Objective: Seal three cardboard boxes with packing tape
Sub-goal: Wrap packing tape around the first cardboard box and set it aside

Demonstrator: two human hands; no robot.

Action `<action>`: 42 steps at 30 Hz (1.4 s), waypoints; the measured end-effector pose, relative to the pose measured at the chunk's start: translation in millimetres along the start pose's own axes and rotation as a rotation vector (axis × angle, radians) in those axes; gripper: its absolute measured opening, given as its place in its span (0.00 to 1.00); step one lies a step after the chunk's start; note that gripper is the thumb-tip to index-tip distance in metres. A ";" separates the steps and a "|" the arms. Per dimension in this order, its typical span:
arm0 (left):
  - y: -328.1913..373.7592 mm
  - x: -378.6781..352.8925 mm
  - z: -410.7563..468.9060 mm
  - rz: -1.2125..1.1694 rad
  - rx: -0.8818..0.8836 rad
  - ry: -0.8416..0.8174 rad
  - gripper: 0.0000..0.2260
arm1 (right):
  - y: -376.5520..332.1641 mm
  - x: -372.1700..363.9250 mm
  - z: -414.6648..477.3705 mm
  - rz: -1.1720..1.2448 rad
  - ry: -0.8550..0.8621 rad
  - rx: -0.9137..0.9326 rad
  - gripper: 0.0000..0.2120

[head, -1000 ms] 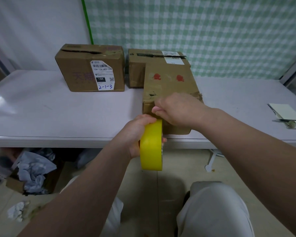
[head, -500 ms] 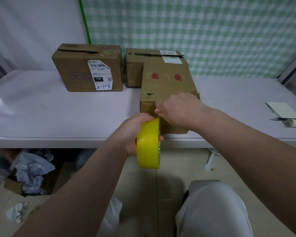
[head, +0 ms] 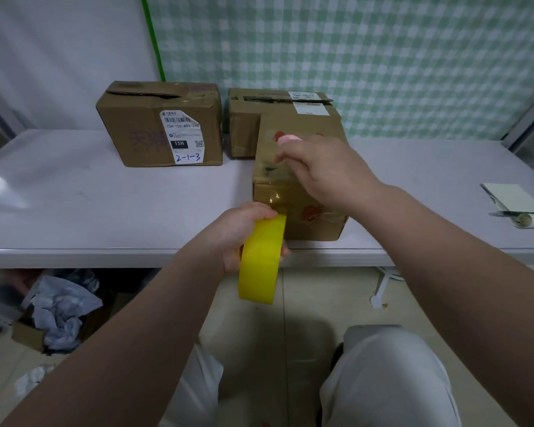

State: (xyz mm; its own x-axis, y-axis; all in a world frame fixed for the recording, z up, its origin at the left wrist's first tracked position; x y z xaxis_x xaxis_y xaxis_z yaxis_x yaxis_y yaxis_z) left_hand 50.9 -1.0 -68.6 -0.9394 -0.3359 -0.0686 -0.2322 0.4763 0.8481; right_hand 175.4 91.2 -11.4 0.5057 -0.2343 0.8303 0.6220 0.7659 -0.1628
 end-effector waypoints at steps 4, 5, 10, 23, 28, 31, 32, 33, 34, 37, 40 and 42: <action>2.1 1.8 -0.4 0.012 -0.001 -0.018 0.13 | -5.0 -22.3 1.2 -0.217 -0.007 0.087 0.23; 2.0 2.3 0.1 0.012 0.001 -0.021 0.13 | -5.6 -26.1 1.4 -0.247 -0.015 0.087 0.26; -2.9 6.1 0.4 0.017 0.025 -0.034 0.09 | -5.7 -36.2 4.6 -0.342 -0.055 0.072 0.29; 27.9 44.7 6.3 0.071 -0.180 0.180 0.14 | 1.3 -31.1 8.9 -0.265 -0.056 0.072 0.27; 30.4 41.3 28.1 0.322 -0.435 0.486 0.29 | 1.5 -34.1 4.8 -0.234 -0.117 0.082 0.36; 31.8 37.0 39.2 0.469 -0.565 0.576 0.30 | 6.0 -29.5 5.8 -0.187 -0.067 0.052 0.34; 33.3 35.5 41.1 0.504 -0.594 0.592 0.31 | 8.9 -27.8 5.5 -0.190 -0.022 0.038 0.32; 34.1 34.5 44.3 0.530 -0.608 0.598 0.32 | 12.2 -27.0 5.0 -0.205 0.020 0.019 0.32; 34.8 33.2 46.6 0.549 -0.620 0.601 0.33 | 15.4 -27.7 4.0 -0.223 0.039 -0.004 0.34; 35.0 27.5 50.5 0.589 -0.650 0.599 0.35 | 23.9 -35.0 1.2 -0.250 -0.001 -0.052 0.38; 30.2 19.5 54.5 0.671 -0.674 0.603 0.36 | 27.2 -37.1 0.1 -0.227 -0.018 -0.048 0.39; 27.2 16.4 57.0 0.699 -0.688 0.616 0.36 | 29.3 -36.5 0.2 -0.224 -0.070 -0.049 0.41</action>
State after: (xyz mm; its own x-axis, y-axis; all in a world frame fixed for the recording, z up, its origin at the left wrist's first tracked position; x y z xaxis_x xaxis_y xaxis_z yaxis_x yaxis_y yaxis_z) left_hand 14.8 52.8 -76.6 -0.4826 -0.6028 0.6354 0.6537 0.2348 0.7194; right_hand 175.1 122.3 -46.4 0.3103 -0.3519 0.8831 0.7429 0.6693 0.0057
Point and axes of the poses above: each hand's wrist, its own z-axis towards the middle knuckle, its own x-axis out of the back of the hand, y = z × x, the point moved 2 cm from there along z, towards the middle knuckle, and after that the axes turned 12 degrees about y, right-handed, at the moved point
